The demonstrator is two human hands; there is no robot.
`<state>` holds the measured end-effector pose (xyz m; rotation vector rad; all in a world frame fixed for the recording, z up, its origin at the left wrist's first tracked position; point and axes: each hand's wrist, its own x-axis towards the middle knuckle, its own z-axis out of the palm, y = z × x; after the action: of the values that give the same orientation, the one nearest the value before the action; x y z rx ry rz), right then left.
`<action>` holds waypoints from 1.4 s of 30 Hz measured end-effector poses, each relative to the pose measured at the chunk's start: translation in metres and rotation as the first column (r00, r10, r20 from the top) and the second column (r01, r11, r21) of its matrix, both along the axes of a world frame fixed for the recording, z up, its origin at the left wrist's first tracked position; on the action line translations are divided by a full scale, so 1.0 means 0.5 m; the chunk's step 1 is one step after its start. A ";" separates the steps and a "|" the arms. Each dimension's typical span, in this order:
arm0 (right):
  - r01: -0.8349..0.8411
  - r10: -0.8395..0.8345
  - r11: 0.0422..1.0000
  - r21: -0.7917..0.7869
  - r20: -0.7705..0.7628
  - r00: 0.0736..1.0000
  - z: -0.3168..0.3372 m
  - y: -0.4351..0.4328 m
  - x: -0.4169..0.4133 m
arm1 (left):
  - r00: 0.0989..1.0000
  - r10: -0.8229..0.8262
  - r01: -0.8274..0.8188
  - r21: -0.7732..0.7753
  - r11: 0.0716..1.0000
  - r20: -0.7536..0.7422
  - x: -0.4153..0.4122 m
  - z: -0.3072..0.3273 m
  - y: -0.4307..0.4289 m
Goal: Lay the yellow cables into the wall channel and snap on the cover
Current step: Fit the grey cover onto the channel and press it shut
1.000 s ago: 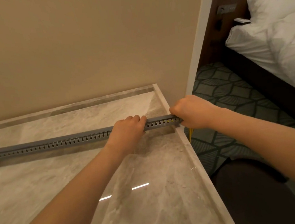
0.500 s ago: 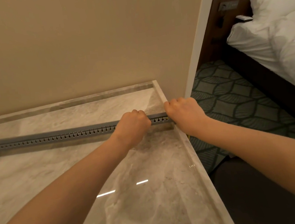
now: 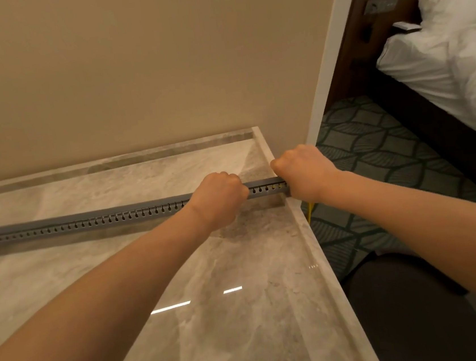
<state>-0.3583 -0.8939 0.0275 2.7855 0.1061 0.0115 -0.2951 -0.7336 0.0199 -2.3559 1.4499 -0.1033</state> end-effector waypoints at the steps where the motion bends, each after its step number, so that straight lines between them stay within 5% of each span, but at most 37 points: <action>1: -0.002 0.002 1.000 0.008 -0.005 1.000 0.001 -0.002 0.001 | 1.000 -0.001 0.001 0.002 1.000 0.001 0.000 0.001 0.000; 11: -0.058 0.062 0.997 0.058 -0.075 0.995 0.006 -0.021 0.018 | 1.000 0.013 -0.013 -0.004 1.000 0.010 0.008 0.004 0.000; 16: -0.069 0.075 0.995 0.073 -0.088 0.993 0.006 -0.028 0.026 | 0.998 0.066 -0.068 -0.146 0.987 -0.021 0.001 -0.004 -0.014; 21: -0.096 0.103 0.991 0.094 -0.072 0.992 0.010 -0.030 0.025 | 1.000 0.021 -0.027 -0.292 0.956 -0.022 -0.030 -0.026 -0.078; 27: -0.150 0.163 0.983 0.106 -0.129 0.978 0.016 -0.049 0.023 | 0.992 -0.113 0.123 -0.230 0.965 0.053 -0.020 -0.033 -0.093; 36: -0.395 0.340 0.852 -0.343 -0.210 0.917 0.021 -0.075 0.031 | 0.978 -0.193 0.202 -0.149 0.968 0.073 -0.015 -0.020 -0.089; 42: -0.514 0.402 0.805 -0.295 -0.366 0.840 0.028 -0.067 0.060 | 0.980 -0.191 0.197 -0.119 0.973 0.062 -0.016 -0.021 -0.084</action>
<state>-0.3281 -0.9273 0.0415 2.2812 0.7801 -0.2647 -0.3033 -0.7755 0.0095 -2.2827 1.6906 -0.3109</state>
